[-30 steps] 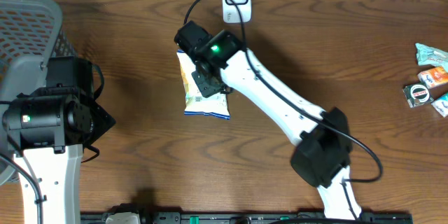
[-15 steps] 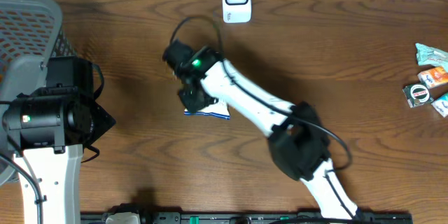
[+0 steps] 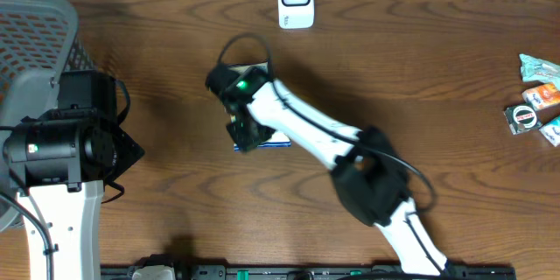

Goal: Scan the item barcode
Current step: 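Lift the snack bag and turn it in the right gripper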

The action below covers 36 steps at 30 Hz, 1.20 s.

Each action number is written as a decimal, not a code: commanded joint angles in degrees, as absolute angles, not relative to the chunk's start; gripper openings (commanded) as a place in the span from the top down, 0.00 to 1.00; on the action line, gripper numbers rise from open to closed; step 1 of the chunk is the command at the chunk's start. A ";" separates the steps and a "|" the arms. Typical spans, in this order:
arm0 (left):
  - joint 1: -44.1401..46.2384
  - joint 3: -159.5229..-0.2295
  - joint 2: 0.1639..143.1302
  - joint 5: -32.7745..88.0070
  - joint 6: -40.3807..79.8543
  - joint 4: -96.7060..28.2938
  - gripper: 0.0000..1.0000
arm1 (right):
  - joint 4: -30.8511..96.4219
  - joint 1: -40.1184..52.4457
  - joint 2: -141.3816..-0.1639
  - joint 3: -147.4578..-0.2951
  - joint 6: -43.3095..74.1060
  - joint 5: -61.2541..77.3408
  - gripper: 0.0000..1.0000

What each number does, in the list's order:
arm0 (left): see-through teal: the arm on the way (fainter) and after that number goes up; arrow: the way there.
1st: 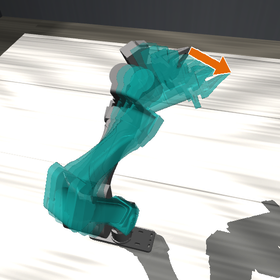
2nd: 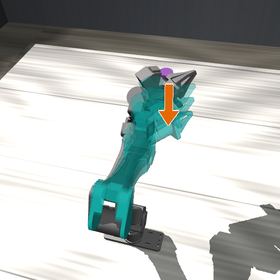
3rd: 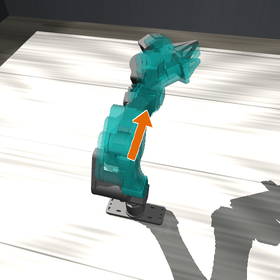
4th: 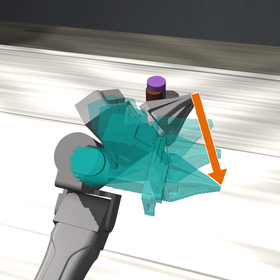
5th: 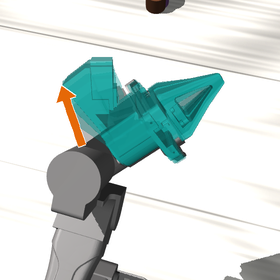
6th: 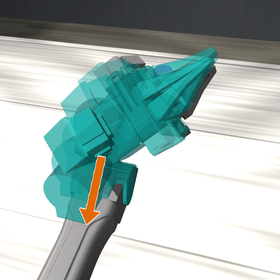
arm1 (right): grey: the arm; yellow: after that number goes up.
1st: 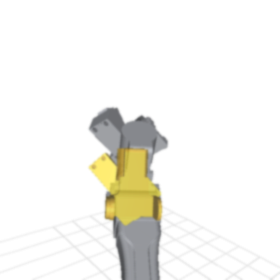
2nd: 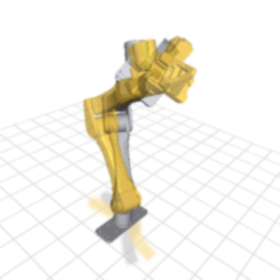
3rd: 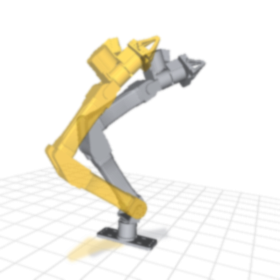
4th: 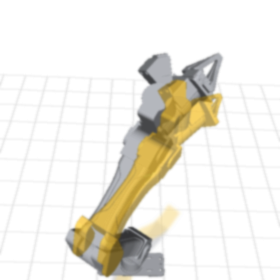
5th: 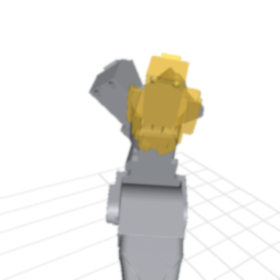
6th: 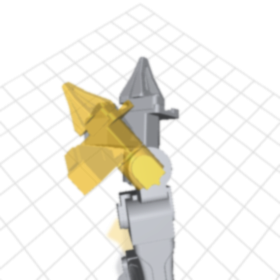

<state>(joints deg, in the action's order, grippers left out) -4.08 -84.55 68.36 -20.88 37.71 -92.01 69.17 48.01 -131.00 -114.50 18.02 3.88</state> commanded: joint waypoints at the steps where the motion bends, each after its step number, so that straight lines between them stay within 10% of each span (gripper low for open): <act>1: -4.32 -84.60 68.14 -21.04 38.46 -92.31 0.02 | 65.32 45.89 -121.84 -115.13 18.17 -0.40 0.95; 36: -4.32 -84.60 68.14 -21.04 38.46 -92.31 0.02 | 68.40 45.78 -124.22 -115.09 17.93 -6.22 0.98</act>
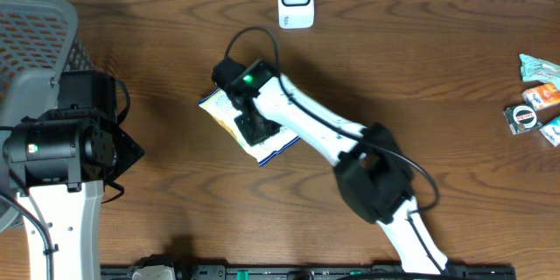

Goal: Scan the item barcode
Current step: 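Lift the snack bag and turn it in the right gripper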

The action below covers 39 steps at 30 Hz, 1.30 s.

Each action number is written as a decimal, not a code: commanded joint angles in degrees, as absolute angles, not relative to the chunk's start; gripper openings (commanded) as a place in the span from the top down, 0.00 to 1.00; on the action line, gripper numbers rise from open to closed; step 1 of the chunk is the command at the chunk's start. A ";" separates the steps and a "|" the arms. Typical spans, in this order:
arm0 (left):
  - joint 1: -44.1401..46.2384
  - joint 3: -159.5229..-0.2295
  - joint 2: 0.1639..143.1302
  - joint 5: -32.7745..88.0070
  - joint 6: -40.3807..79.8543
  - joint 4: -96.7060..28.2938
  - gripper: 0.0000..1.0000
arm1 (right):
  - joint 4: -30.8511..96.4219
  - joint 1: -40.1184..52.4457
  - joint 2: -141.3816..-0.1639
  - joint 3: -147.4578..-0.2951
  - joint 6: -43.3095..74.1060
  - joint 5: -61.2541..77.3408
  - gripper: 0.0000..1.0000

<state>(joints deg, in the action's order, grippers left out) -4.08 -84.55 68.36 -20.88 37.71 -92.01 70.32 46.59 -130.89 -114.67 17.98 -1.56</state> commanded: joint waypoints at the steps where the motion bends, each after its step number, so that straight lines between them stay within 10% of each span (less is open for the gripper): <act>1: -4.32 -84.60 68.14 -21.04 38.46 -92.31 0.03 | 66.30 45.71 -123.35 -115.09 17.93 -6.37 0.95; 25: -4.32 -84.60 68.14 -21.04 38.46 -92.31 0.02 | 44.82 45.78 -140.25 -115.02 16.86 -1.37 0.91; 39: -4.32 -84.60 68.14 -21.06 38.46 -92.31 0.03 | 60.82 45.95 -124.66 -116.55 16.56 -1.37 0.56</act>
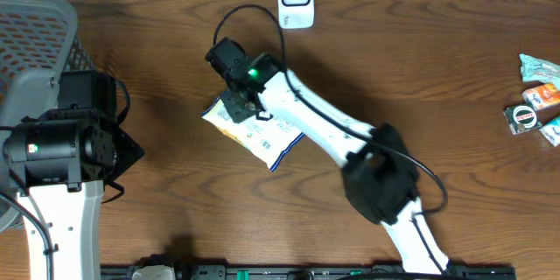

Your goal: Scan the item barcode

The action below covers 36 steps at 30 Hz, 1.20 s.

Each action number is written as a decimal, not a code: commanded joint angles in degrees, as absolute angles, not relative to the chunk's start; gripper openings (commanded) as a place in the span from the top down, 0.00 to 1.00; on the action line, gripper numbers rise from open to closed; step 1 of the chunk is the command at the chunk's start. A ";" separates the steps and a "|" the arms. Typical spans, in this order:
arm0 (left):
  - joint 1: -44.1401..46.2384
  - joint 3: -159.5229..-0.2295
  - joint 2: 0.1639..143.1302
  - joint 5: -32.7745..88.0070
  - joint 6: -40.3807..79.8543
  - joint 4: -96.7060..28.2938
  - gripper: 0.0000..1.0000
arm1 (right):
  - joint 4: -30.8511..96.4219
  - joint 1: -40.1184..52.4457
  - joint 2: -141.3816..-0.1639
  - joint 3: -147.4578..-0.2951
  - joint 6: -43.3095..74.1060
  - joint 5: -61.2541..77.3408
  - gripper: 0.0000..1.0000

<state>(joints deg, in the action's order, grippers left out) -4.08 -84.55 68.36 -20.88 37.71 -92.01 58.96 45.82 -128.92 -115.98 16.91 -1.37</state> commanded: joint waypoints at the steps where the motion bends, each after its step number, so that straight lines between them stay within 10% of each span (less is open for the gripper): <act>1: -4.32 -84.60 68.14 -21.04 38.46 -92.31 0.02 | 62.76 45.95 -124.66 -116.55 16.19 -1.34 0.57; 22: -4.32 -84.60 68.14 -21.06 38.46 -92.31 0.02 | 68.20 46.48 -127.09 -108.77 16.23 -2.31 0.56; 28: -4.32 -84.60 68.14 -21.06 38.46 -92.31 0.02 | 69.58 44.56 -125.89 -119.26 13.43 -7.38 0.15; 36: -4.32 -84.60 68.14 -21.06 38.46 -92.31 0.02 | 61.60 36.32 -127.04 -118.61 5.21 7.44 0.04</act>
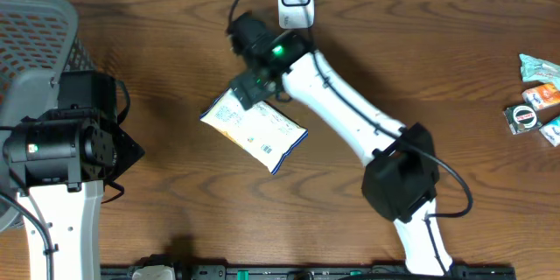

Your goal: Scan the item barcode

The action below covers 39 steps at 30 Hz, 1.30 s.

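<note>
A white and yellow snack packet with a blue edge hangs tilted over the table's middle, a barcode showing near its lower right corner. My right gripper is shut on its upper edge. The white barcode scanner stands at the table's far edge, just up and right of that gripper. My left gripper is out of view; only the left arm's black body shows at the left.
A grey mesh basket sits at the far left, partly under the left arm. Several small packets lie at the right edge. A black rail runs along the near edge.
My right gripper has moved up and to the right with the packet, closer to the scanner. The packet hangs a bit farther right. The left arm has not moved.
At first my right gripper was low over the packet, which was mostly hidden beneath it at the table's middle. Then the packet showed tilted in its grip, then held more spread out and face up. Now the packet is held nearer the scanner.
</note>
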Each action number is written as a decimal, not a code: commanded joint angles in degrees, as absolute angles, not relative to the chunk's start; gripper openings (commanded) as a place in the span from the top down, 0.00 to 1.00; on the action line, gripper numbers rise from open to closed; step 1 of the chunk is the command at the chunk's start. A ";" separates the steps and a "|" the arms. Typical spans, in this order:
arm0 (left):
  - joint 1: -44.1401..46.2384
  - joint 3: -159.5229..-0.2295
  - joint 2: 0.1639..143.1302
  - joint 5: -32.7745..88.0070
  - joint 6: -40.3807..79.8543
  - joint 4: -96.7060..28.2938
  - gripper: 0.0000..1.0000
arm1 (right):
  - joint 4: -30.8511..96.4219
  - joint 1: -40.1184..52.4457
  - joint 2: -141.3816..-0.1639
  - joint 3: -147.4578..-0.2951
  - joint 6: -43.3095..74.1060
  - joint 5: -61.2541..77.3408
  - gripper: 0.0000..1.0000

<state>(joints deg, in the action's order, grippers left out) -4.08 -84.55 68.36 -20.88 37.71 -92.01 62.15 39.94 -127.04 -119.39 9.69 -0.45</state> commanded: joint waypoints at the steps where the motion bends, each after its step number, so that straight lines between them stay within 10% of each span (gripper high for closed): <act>1: -4.32 -84.60 68.14 -21.04 38.46 -92.31 0.02 | 61.23 35.16 -127.48 -118.26 4.32 10.70 0.04; 23: -4.32 -84.60 68.14 -21.04 38.46 -92.31 0.03 | 65.73 27.33 -143.72 -116.33 -16.25 53.91 0.12; 31: -4.32 -84.60 68.14 -21.06 38.46 -92.31 0.02 | 65.84 31.16 -143.72 -114.61 -16.34 48.29 0.39; 35: -4.32 -84.60 68.14 -21.04 38.46 -92.31 0.02 | 65.08 32.75 -143.72 -114.54 -16.14 46.61 0.96; 39: -4.32 -84.60 68.14 -21.04 38.46 -92.31 0.02 | 62.72 32.95 -143.70 -114.67 -9.74 46.63 0.99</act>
<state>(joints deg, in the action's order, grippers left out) -4.08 -84.55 68.36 -20.88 37.71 -92.01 63.75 32.86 -143.09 -114.89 -13.96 46.94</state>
